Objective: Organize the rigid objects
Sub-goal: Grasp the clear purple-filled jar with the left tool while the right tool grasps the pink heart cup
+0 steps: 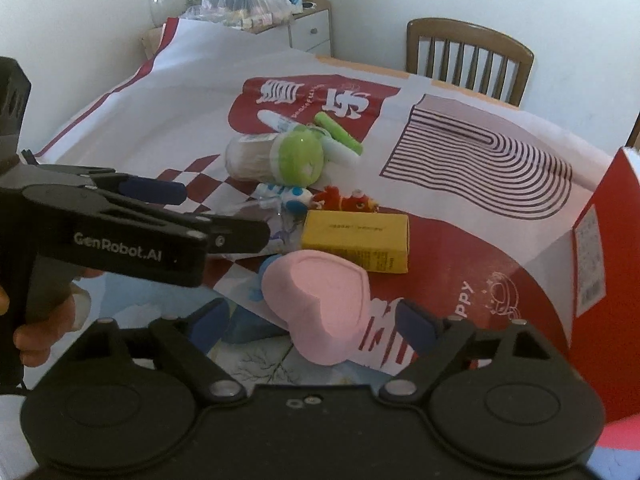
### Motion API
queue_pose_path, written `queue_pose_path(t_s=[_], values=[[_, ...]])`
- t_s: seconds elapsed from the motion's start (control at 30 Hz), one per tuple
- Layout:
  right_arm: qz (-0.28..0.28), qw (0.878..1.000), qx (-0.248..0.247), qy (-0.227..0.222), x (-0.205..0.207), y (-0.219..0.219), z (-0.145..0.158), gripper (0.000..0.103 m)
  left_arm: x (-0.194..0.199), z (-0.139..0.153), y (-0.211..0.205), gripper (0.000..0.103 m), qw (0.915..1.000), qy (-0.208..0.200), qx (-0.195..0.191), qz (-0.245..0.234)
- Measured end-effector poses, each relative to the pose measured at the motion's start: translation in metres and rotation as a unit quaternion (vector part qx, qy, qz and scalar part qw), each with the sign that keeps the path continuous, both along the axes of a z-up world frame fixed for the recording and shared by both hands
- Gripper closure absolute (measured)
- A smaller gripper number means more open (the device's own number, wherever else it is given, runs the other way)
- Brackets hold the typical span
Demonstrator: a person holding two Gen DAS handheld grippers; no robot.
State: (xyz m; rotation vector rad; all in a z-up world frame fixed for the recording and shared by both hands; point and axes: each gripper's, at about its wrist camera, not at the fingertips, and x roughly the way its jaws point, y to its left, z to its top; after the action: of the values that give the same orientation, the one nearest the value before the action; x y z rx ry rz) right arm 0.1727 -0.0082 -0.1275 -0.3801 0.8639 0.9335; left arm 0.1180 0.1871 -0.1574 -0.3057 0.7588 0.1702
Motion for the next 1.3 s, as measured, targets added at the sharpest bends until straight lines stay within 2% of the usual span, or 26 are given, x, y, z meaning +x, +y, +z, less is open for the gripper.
queue_pose_path(t_s=[0.17, 0.33, 0.47, 0.63, 0.67, 0.7, 1.03, 1.3], values=[[0.002, 1.0, -0.007, 0.007, 0.007, 0.005, -0.007, 0.017, 0.007, -0.01, 0.007, 0.001, 0.9996, 0.012, -0.027, 0.005], [0.0, 1.0, -0.005, 0.016, 0.013, 0.005, -0.011, 0.02, 0.012, -0.012, 0.002, 0.005, 0.9998, 0.005, -0.018, -0.012], [0.001, 1.0, -0.005, 0.023, 0.017, 0.006, -0.014, 0.028, 0.016, -0.014, 0.004, 0.03, 0.9994, 0.011, -0.028, -0.019], [0.002, 1.0, 0.0, 0.03, 0.019, 0.006, -0.016, 0.034, 0.014, -0.014, -0.001, 0.04, 0.9993, 0.006, -0.023, -0.03], [0.003, 1.0, -0.001, 0.03, 0.019, 0.006, -0.016, 0.038, 0.013, -0.013, -0.001, 0.044, 0.9992, 0.005, -0.024, -0.032], [0.003, 1.0, -0.002, 0.029, 0.018, 0.006, -0.016, 0.038, 0.014, -0.013, -0.001, 0.048, 0.9991, 0.004, -0.024, -0.034], [-0.008, 1.0, -0.006, 0.014, 0.013, 0.004, -0.011, 0.039, 0.01, -0.007, -0.01, 0.055, 0.9994, 0.009, 0.007, -0.031], [-0.026, 1.0, 0.006, 0.007, 0.006, -0.018, 0.005, 0.039, -0.003, 0.004, -0.011, 0.058, 0.9998, 0.005, -0.003, -0.02]])
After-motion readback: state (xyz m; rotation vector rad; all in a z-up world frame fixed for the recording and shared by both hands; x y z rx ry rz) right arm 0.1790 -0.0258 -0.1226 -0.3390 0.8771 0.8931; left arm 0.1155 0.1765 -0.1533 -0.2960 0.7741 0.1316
